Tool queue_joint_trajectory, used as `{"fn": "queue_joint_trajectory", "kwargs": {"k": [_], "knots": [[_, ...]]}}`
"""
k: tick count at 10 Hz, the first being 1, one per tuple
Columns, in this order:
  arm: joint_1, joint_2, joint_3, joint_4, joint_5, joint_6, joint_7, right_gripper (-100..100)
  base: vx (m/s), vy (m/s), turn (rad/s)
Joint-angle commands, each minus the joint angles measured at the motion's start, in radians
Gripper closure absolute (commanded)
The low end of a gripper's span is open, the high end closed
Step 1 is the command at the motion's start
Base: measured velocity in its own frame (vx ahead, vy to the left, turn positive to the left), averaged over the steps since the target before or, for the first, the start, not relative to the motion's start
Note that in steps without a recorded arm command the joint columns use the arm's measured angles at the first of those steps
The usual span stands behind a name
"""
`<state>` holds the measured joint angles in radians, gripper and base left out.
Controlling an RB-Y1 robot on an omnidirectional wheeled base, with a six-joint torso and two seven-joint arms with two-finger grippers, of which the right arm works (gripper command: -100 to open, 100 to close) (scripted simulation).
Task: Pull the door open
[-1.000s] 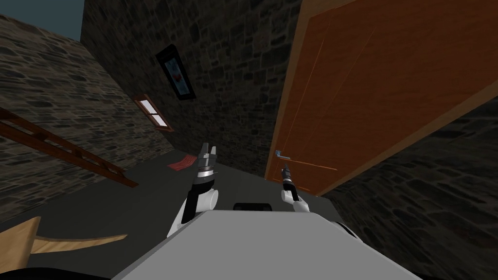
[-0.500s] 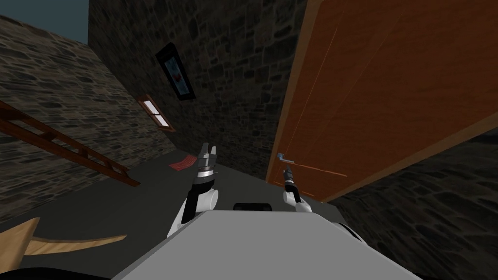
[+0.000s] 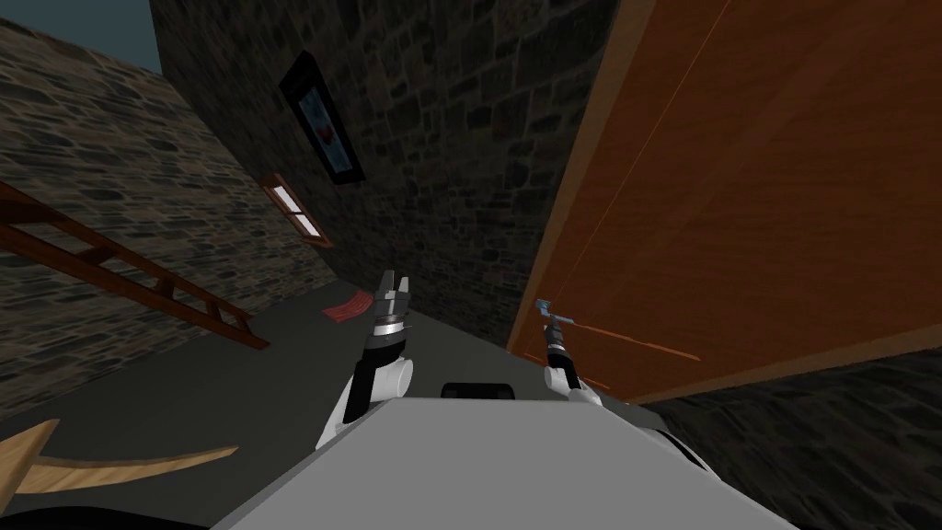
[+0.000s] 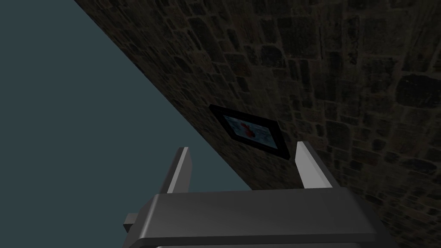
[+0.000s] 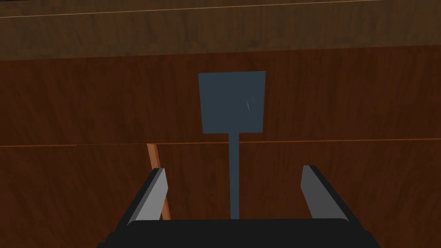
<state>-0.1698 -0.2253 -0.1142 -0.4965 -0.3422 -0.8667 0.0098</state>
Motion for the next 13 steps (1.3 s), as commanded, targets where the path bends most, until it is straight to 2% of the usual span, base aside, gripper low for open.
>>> {"fn": "queue_joint_trajectory", "kwargs": {"k": [1,2,3,4,6,7,12,13], "knots": [[0.019,-0.032,-0.006,0.016,-0.005,-0.014,-0.034,-100,0.126,-0.017,0.157],[0.019,-0.032,-0.006,-0.003,-0.005,-0.014,-0.034,-100,0.146,-0.026,0.080],[0.019,-0.032,-0.006,0.016,-0.005,-0.014,-0.034,-100,0.064,-0.004,-0.006],[0.033,-0.055,-0.011,0.021,-0.008,-0.020,-0.056,-100,0.136,-0.010,0.104],[0.026,-0.052,-0.011,0.028,-0.008,-0.026,-0.056,-100,0.094,-0.013,0.032],[0.026,-0.052,-0.011,0.028,-0.008,-0.026,-0.056,100,0.000,0.000,0.000],[0.026,-0.052,-0.011,0.028,-0.008,-0.026,-0.056,100,-0.008,0.001,0.002],[0.030,-0.058,0.002,0.027,0.001,-0.026,-0.070,100,-0.127,-0.016,0.088]]}}
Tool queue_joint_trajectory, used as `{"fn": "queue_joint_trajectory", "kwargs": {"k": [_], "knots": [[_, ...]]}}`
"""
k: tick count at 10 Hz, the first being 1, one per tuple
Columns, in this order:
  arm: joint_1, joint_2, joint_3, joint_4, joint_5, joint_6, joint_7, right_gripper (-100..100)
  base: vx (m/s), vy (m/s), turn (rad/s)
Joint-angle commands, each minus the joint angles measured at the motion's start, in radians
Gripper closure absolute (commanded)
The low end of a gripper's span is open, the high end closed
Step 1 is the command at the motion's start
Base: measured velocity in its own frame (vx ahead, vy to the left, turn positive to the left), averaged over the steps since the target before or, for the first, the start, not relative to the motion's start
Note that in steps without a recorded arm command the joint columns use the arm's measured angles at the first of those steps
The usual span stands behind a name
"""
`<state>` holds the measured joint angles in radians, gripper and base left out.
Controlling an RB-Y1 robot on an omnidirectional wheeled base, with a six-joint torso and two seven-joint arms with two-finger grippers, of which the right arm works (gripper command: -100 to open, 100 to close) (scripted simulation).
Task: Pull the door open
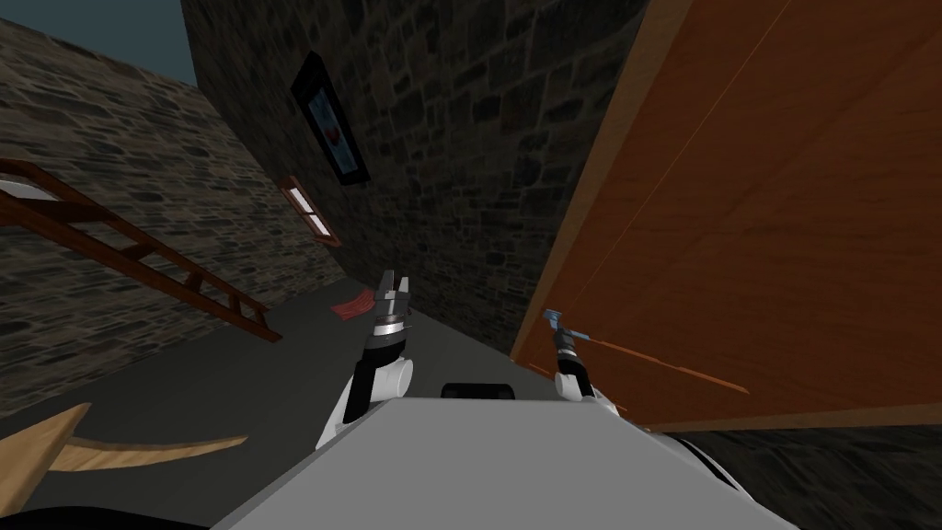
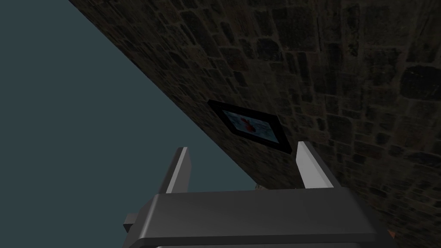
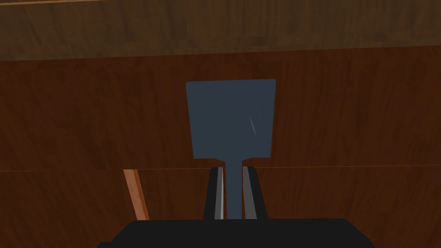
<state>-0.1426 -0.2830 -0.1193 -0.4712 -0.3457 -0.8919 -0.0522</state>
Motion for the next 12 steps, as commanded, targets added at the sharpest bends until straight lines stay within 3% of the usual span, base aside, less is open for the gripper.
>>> {"fn": "queue_joint_trajectory", "kwargs": {"k": [1,6,9,12], "knots": [[0.005,-0.002,0.011,0.001,0.008,-0.002,-0.012,100,-0.217,-0.021,0.090],[0.025,-0.033,0.069,-0.010,0.051,-0.013,-0.081,100,-0.227,-0.025,0.113],[0.025,-0.036,0.081,-0.006,0.059,-0.016,-0.092,100,-0.174,-0.033,0.075],[0.036,-0.050,0.115,-0.009,0.079,-0.031,-0.127,100,-0.198,-0.025,0.086]]}}
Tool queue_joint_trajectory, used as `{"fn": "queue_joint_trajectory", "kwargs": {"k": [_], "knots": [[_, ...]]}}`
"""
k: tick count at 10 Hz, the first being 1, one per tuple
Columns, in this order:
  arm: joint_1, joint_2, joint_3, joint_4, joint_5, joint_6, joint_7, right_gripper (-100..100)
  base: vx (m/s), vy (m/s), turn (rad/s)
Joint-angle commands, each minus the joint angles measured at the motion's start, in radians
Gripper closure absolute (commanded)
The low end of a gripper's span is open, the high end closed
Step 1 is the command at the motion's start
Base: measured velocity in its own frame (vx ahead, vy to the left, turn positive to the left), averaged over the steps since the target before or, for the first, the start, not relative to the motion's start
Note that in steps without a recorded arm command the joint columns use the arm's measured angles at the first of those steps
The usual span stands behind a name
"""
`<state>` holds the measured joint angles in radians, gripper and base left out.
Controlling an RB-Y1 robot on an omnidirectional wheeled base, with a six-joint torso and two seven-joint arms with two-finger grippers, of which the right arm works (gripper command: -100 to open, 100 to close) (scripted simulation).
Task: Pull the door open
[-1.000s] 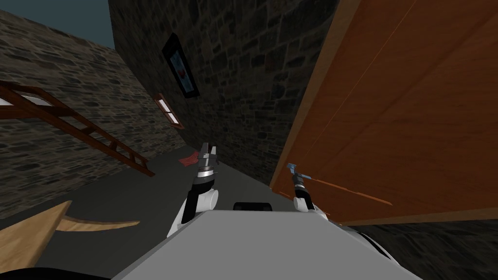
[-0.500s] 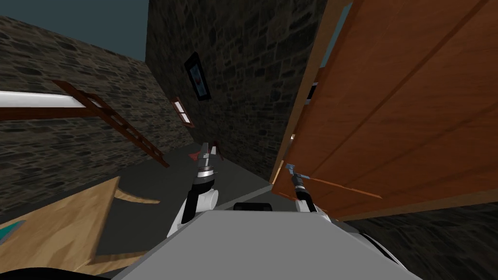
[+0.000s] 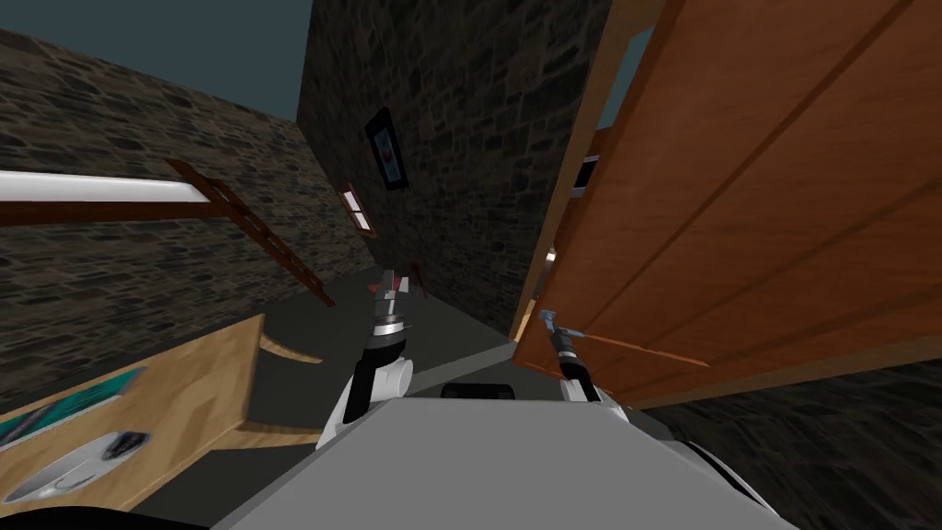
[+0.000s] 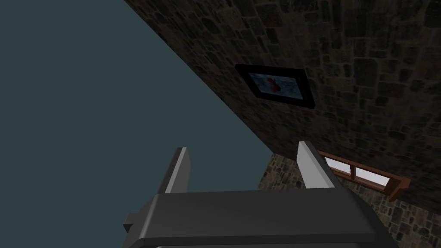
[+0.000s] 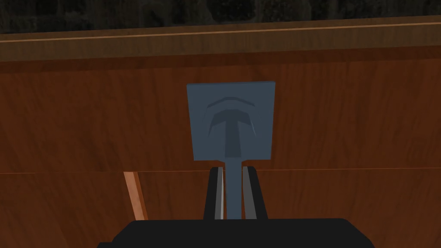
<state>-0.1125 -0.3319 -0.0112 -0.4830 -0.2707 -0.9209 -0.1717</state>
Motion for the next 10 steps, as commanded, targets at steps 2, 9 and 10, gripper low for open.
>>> {"fn": "queue_joint_trajectory", "kwargs": {"k": [2,9,10], "knots": [[0.014,-0.015,0.031,-0.002,0.019,-0.014,-0.033,100,-0.259,-0.043,0.090],[0.057,-0.058,0.108,-0.022,0.060,-0.064,-0.111,100,-0.223,-0.045,0.095],[0.066,-0.067,0.118,-0.026,0.066,-0.075,-0.123,100,-0.203,-0.052,0.114]]}}
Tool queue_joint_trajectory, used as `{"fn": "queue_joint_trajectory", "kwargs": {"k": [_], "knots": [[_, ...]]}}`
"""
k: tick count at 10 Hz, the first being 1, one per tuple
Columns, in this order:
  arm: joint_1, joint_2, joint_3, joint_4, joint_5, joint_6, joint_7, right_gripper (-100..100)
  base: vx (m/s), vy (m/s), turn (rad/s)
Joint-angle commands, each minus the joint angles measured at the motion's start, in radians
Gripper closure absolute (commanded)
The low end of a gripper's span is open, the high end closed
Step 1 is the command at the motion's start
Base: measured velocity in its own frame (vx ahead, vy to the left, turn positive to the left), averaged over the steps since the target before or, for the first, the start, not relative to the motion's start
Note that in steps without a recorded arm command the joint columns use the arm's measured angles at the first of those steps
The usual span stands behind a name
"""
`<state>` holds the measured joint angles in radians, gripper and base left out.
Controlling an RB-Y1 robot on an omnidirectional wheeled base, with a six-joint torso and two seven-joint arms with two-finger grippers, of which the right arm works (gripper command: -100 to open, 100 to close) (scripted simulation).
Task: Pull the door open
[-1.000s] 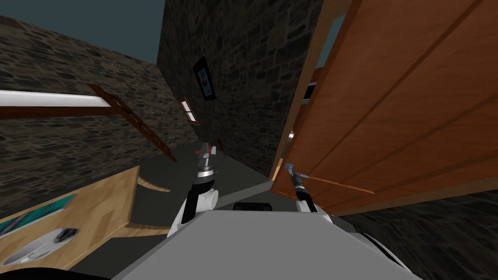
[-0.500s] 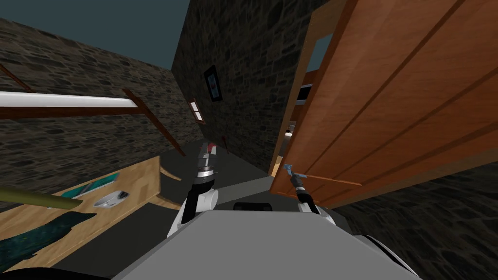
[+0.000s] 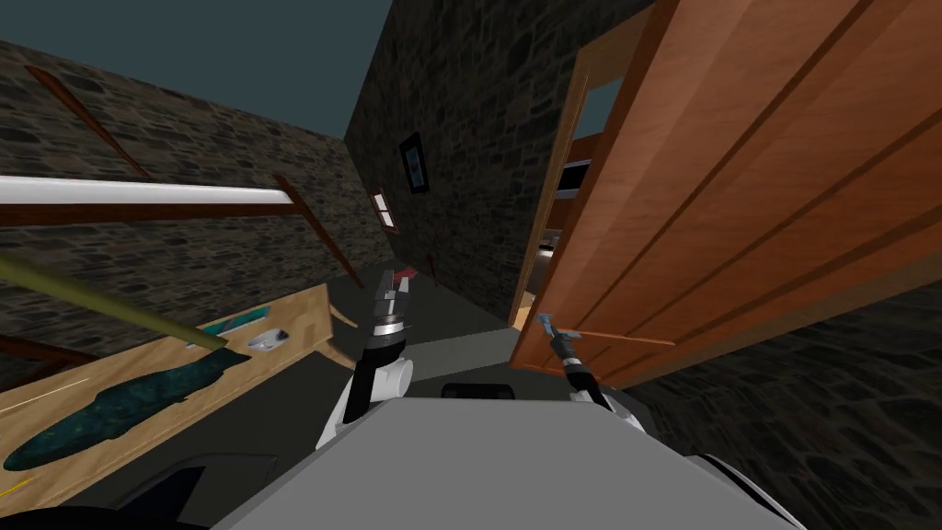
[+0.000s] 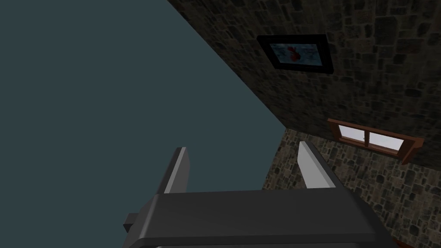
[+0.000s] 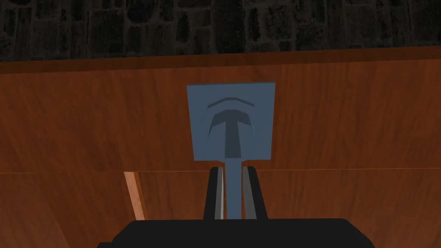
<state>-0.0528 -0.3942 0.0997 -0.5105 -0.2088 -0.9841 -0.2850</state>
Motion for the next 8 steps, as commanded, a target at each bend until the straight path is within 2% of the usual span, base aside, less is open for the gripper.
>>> {"fn": "queue_joint_trajectory", "kwargs": {"k": [1,3,4,5,6,8], "knots": [[0.014,-0.013,0.018,-0.001,0.009,-0.022,-0.021,100,-0.251,-0.093,0.092],[0.029,-0.030,0.039,-0.007,0.020,-0.042,-0.045,100,-0.243,-0.068,0.099],[0.018,-0.020,0.035,0.003,0.019,-0.040,-0.036,100,-0.108,-0.010,0.020],[0.038,-0.034,0.051,0.007,0.024,-0.067,-0.055,100,-0.158,-0.073,0.161],[0.042,-0.037,0.054,0.007,0.025,-0.074,-0.059,100,-0.216,-0.076,0.157],[0.062,-0.055,0.069,0.009,0.029,-0.105,-0.078,100,-0.191,-0.056,0.129]]}}
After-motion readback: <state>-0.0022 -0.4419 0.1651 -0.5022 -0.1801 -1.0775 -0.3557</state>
